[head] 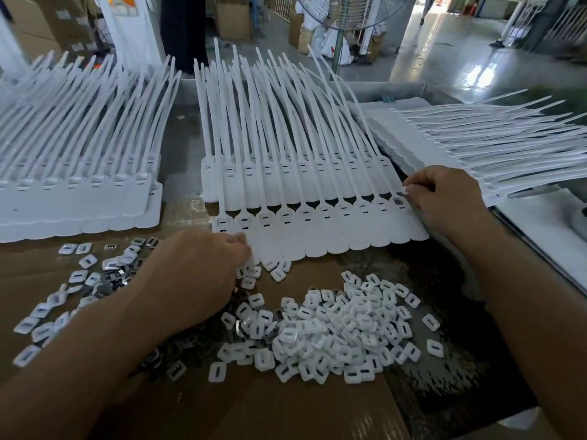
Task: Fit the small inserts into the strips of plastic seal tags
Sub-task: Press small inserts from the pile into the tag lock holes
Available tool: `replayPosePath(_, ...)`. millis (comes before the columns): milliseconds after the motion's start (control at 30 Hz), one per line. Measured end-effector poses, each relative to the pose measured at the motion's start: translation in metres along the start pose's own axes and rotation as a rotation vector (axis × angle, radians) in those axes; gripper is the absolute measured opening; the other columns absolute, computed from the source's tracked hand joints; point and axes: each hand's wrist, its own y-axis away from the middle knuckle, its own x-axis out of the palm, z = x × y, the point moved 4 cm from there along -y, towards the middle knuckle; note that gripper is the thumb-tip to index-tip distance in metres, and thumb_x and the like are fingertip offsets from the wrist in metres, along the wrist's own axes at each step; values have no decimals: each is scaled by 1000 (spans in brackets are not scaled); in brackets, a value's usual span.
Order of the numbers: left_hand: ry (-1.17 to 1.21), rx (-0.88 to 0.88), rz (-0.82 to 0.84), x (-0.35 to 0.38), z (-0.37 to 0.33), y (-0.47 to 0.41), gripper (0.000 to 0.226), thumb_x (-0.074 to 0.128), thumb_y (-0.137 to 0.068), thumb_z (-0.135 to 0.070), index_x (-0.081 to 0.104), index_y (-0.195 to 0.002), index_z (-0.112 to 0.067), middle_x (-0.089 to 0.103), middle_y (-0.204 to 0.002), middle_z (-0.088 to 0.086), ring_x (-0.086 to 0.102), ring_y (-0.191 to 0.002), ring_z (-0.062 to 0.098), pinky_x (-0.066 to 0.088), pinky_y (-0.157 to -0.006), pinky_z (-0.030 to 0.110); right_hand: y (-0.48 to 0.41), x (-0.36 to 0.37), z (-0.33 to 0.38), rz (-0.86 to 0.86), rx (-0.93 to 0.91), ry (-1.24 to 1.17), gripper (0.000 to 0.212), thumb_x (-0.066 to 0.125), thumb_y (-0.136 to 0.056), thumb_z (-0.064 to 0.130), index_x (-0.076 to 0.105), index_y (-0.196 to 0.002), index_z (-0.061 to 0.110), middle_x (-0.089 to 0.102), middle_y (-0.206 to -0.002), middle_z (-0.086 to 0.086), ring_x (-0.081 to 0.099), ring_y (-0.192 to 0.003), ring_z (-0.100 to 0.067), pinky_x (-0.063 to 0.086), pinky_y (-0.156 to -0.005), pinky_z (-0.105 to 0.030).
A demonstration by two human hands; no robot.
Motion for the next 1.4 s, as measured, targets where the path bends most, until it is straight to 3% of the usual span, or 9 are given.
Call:
replayPosePath(167, -17, 16, 3, -2, -3, -2, 45, 33, -89, -17, 42, -132, -30, 43, -138, -17, 53, -112, 6, 46, -91, 21, 1, 13, -1, 117, 51, -18, 10, 57, -89, 13, 63, -87, 19, 54, -80, 4, 48, -79, -11, 32, -73, -21)
replayPosePath(300, -26, 12, 11, 0, -3, -3, 46, 33, -89, -17, 40, -133, -29, 42, -138, -17, 53, -113, 7, 46, -91, 23, 0, 16, -6, 142, 53, -6, 9, 60, -87, 10, 64, -83, 18, 50, -71, 13, 47, -77, -9, 32, -72, -21)
replayPosePath(433, -24, 16, 3, 1, -2, -3, 47, 33, -89, -17, 40, -133, -30, 41, -138, -18, 55, -108, 6, 47, -89, 21, -1, 15, -7, 113, 38, -43, 10, 65, -82, 8, 65, -79, 18, 53, -69, 16, 47, -66, 1, 32, -60, -13)
replayPosePath(600, -12, 14, -5, 3, -1, -2, 46, 33, -89, -16, 45, -131, -28, 43, -138, -17, 55, -109, 8, 46, -91, 24, -1, 16, -7, 88, 73, -120, 18, 70, -78, 6, 63, -88, 19, 59, -75, 7, 55, -79, -10, 37, -75, -20)
replayPosePath(833, -22, 0, -19, 5, 0, -3, 43, 34, -88, -17, 46, -128, -29, 50, -131, -16, 58, -105, 8, 49, -86, 25, -3, 20, -12, 106, 130, -181, 14, 64, -83, 6, 66, -86, 20, 58, -74, 11, 50, -70, 2, 31, -58, -7)
replayPosePath(1000, -19, 8, -26, 7, 1, -2, 42, 34, -89, -18, 48, -127, -28, 51, -131, -15, 57, -107, 8, 49, -88, 26, -4, 20, -10, 70, 134, -176, 15, 60, -86, 7, 68, -91, 18, 60, -88, 2, 53, -85, -10, 36, -76, -20)
replayPosePath(1167, -30, 37, -42, 7, -1, -3, 42, 34, -89, -19, 47, -128, -28, 49, -133, -16, 56, -109, 7, 48, -90, 25, -6, 20, -11, 111, 146, -183, 17, 63, -83, 4, 65, -85, 21, 62, -91, -2, 55, -90, -14, 38, -79, -23)
replayPosePath(1400, -17, 22, -57, 5, -2, -2, 42, 33, -90, -19, 47, -128, -29, 48, -134, -17, 56, -108, 7, 48, -88, 23, -5, 30, -5, 101, 66, -13, 16, 55, -88, 5, 63, -101, 11, 63, -102, -4, 55, -96, -17, 36, -82, -22)
